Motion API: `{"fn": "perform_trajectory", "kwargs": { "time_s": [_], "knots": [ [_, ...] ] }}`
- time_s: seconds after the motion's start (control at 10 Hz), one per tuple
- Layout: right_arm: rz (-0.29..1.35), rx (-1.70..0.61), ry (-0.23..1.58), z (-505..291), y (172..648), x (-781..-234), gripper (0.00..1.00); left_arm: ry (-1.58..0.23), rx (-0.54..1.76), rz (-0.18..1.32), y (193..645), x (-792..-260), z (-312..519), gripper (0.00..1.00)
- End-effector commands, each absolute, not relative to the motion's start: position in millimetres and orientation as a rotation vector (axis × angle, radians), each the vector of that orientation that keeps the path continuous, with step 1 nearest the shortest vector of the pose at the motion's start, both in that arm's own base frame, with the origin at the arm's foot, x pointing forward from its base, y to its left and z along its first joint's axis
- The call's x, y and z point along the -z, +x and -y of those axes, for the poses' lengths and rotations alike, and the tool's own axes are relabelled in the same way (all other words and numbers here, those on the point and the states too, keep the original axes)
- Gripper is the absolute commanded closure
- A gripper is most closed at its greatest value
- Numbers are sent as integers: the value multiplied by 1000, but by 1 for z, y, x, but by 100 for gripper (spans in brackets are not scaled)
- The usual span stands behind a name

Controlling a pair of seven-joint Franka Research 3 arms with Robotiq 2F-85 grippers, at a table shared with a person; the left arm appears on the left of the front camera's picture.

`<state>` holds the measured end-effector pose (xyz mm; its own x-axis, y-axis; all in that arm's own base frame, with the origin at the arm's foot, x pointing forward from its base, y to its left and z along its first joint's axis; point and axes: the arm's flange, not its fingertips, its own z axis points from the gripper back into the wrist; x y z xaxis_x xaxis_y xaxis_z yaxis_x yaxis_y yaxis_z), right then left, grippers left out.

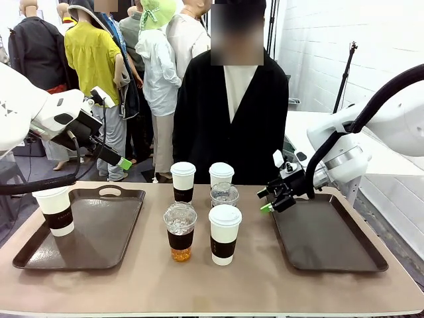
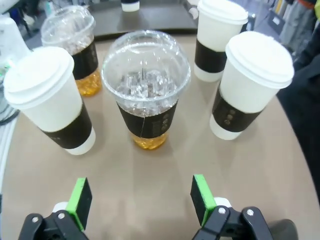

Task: Distribute the coffee onto the tray.
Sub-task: Pick up one iced Americano and place it on the right Handle tray.

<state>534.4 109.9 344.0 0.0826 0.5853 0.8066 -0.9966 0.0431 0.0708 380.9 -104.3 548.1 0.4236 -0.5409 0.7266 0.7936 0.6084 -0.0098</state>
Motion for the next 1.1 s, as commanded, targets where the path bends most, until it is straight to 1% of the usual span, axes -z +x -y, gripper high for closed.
{"fn": "perform_trajectory", "kwargs": {
  "time_s": [0.0,0.4,0.6,1.0],
  "knots": [
    [751,-1361,805,-110,545,-334,0,-389,861,745,381,-548,103,0],
    [827,-1314,865,-117,552,-304,0,-389,861,745,381,-548,103,0],
    [875,-1317,925,-118,554,-292,0,-389,861,745,381,-548,103,0],
    [910,-1334,991,-118,557,-284,0,-389,861,745,381,-548,103,0]
  ]
}}
